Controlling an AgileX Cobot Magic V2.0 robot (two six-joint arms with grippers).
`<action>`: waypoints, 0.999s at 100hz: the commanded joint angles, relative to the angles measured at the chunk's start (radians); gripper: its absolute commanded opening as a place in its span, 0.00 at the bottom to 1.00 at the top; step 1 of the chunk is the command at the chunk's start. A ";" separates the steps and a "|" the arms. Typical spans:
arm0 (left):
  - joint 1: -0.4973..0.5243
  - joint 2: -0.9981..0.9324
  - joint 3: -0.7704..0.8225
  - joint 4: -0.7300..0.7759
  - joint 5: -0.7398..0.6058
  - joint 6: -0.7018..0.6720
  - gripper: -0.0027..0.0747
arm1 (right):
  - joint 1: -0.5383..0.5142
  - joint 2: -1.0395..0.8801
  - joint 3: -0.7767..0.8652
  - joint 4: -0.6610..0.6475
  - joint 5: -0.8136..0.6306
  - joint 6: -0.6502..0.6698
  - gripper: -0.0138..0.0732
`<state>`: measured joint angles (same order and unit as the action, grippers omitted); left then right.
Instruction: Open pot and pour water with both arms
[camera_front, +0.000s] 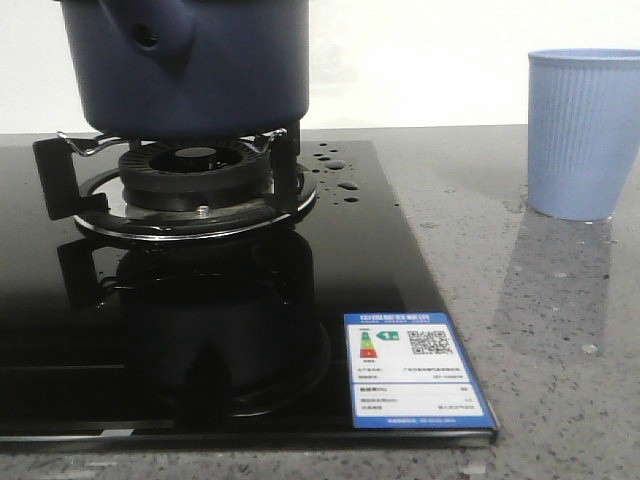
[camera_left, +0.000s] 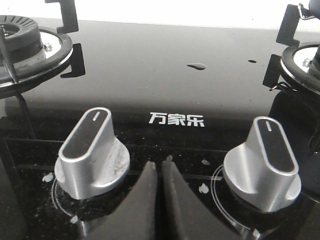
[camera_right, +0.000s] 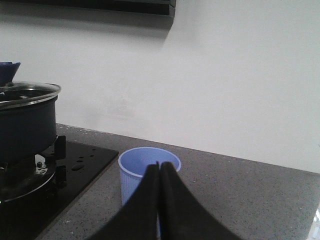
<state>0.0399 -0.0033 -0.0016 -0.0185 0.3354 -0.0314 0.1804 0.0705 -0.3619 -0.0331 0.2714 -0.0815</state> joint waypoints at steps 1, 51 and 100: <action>0.001 -0.025 0.040 0.000 -0.065 -0.011 0.01 | -0.010 0.012 -0.008 -0.013 -0.036 -0.003 0.08; 0.001 -0.025 0.040 0.000 -0.065 -0.011 0.01 | -0.212 -0.102 0.369 -0.003 -0.088 0.003 0.08; 0.001 -0.025 0.040 0.000 -0.065 -0.011 0.01 | -0.212 -0.102 0.381 0.003 0.033 0.003 0.08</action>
<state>0.0399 -0.0033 -0.0016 -0.0185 0.3337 -0.0321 -0.0238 -0.0111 0.0141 -0.0286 0.3230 -0.0776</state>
